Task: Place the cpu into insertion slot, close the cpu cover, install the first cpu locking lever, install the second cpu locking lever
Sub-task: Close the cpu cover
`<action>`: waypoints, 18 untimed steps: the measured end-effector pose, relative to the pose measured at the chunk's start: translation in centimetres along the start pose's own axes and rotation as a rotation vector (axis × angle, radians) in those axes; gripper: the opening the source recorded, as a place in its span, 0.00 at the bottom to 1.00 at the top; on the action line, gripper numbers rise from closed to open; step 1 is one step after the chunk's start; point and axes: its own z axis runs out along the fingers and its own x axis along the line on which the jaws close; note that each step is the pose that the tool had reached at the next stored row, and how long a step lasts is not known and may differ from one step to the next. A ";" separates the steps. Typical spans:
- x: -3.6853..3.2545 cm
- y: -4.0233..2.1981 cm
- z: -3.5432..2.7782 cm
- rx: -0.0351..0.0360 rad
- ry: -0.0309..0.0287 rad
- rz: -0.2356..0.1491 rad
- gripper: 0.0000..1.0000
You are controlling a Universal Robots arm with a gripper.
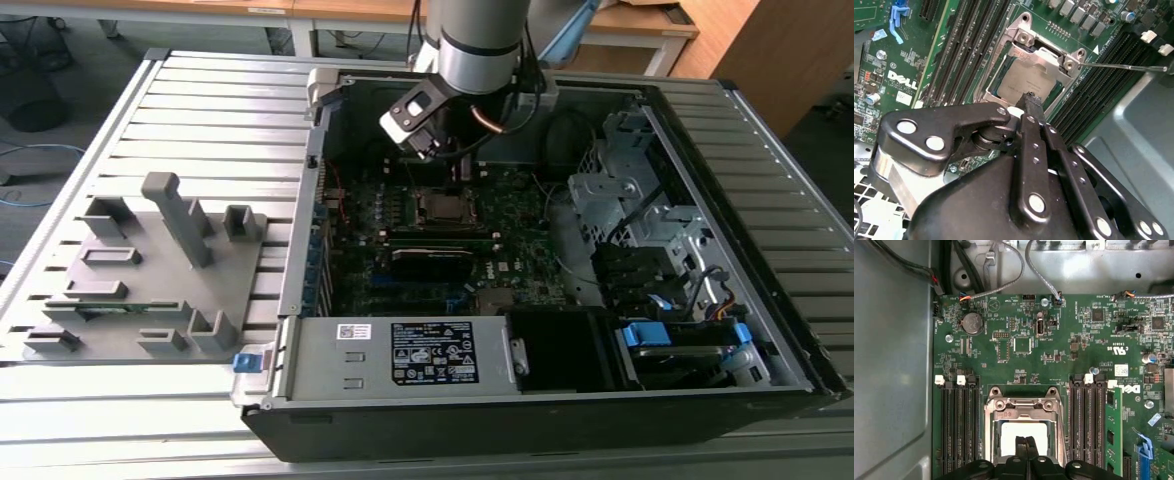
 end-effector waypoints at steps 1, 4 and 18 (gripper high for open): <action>0.00 -0.12 0.03 0.0000 0.0000 0.000 0.11; -0.01 -0.24 0.05 0.0001 -0.0001 0.000 0.11; -0.01 -0.27 0.11 0.0046 0.0023 -0.120 0.11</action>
